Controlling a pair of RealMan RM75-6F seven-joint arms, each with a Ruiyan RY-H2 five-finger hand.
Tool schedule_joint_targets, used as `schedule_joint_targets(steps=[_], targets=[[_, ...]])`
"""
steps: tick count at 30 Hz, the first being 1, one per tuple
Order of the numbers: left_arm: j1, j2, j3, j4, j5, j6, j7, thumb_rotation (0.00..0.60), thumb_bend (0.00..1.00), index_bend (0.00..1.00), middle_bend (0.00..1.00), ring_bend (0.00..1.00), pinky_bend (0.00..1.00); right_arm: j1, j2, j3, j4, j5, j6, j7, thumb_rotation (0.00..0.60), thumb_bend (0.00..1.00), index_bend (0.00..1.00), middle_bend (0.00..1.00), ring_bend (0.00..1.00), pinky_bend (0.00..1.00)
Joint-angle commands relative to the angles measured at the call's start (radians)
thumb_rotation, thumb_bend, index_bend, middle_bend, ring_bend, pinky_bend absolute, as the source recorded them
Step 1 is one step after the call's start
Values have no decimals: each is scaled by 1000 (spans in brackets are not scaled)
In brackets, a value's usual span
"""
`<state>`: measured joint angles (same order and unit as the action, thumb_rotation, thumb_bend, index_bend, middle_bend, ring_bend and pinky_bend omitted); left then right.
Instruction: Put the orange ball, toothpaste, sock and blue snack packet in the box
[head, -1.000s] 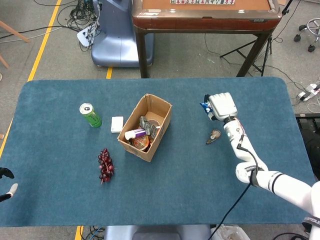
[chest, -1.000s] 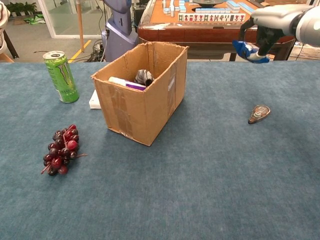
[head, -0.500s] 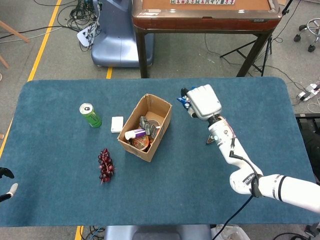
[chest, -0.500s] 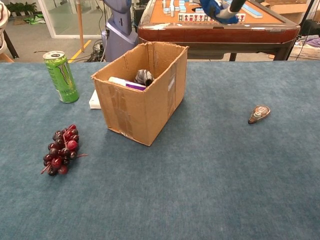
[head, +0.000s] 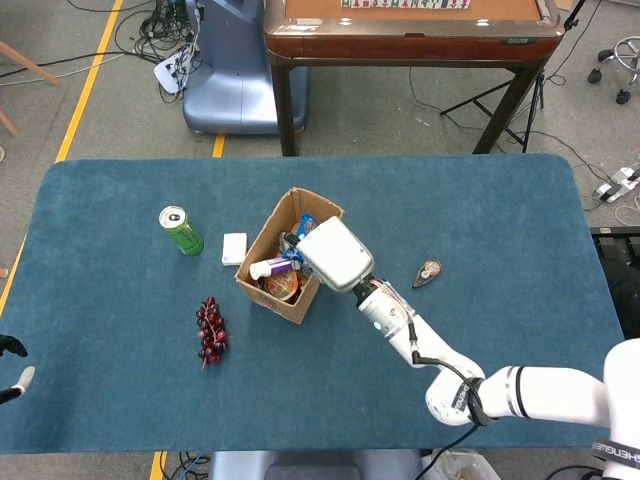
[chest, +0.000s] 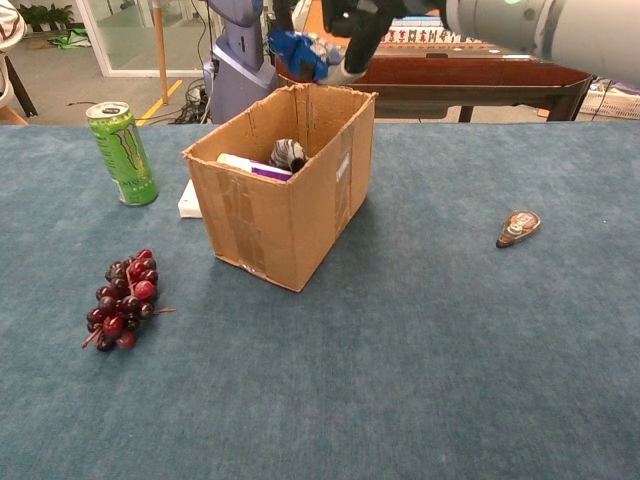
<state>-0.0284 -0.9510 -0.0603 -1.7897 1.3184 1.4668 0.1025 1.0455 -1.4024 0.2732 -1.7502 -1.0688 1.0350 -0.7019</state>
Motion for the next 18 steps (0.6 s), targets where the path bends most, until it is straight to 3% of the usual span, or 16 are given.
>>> schedule_joint_targets(steps=[1, 5, 12, 18], targets=[[1, 2, -1, 0, 1, 1, -4, 600, 262, 509, 460, 416, 607, 11, -19, -8, 17, 1, -7, -3, 600, 0, 392, 1000, 1000, 1000], [0, 2, 0, 1, 1, -1, -5, 600, 262, 508, 460, 416, 607, 15, -30, -5, 23, 14, -9, 4, 600, 0, 245, 1000, 1000, 1000], [0, 2, 0, 2, 1, -2, -4, 600, 261, 509, 460, 416, 607, -21, 5, -19, -15, -23, 44, 14, 600, 0, 231, 1000, 1000, 1000], [-1, 0, 0, 3, 1, -2, 1, 600, 261, 509, 460, 416, 607, -115, 108, -53, -87, -116, 122, 98, 600, 0, 413, 1000, 1000, 1000]])
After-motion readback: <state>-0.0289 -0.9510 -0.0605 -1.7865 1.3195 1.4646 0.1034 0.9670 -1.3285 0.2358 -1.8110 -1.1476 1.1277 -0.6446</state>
